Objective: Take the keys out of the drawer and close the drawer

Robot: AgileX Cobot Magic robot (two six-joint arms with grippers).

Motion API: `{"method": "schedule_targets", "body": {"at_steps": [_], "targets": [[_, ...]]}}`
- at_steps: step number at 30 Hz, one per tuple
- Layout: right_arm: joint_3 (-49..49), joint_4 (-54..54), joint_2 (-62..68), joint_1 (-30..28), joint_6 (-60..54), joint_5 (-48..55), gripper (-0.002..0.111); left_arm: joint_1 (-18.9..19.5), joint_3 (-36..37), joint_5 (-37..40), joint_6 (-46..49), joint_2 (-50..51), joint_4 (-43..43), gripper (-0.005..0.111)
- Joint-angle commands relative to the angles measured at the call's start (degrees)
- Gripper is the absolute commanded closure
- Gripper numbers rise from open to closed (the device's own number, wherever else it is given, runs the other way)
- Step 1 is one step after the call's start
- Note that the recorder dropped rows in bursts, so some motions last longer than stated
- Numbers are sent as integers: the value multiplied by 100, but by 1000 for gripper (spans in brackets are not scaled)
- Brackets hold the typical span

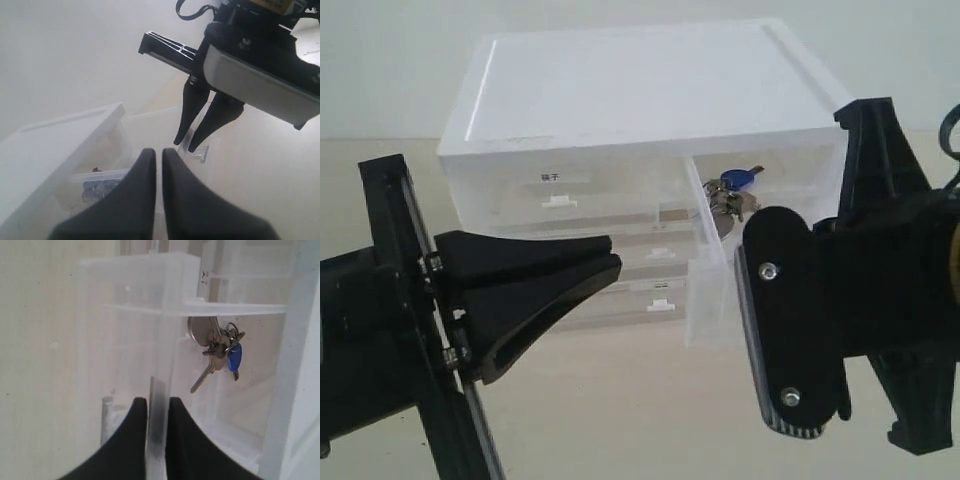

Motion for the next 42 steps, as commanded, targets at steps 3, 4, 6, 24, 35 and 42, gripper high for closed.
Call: {"method": "schedule_targets", "body": {"at_steps": [3, 4, 6, 24, 35, 42], "targets": [[-80, -644, -44, 53, 490, -863, 101, 13, 11, -24, -75, -28, 0, 102], [-70, -644, -44, 53, 540, -923, 96, 13, 11, -24, -75, -28, 0, 102], [-70, -737, -44, 53, 592, -975, 84, 13, 11, -14, -75, -28, -1, 102], [-80, -230, -1015, 53, 1256, -1467, 75, 13, 97, -40, -92, -28, 11, 102], [-209, -1048, -200, 53, 5485, -765, 62, 13, 97, -113, -326, -28, 69, 102], [-814, -486, 734, -751, 6418, -722, 57, 13, 97, -113, -643, -28, 408, 102]]}}
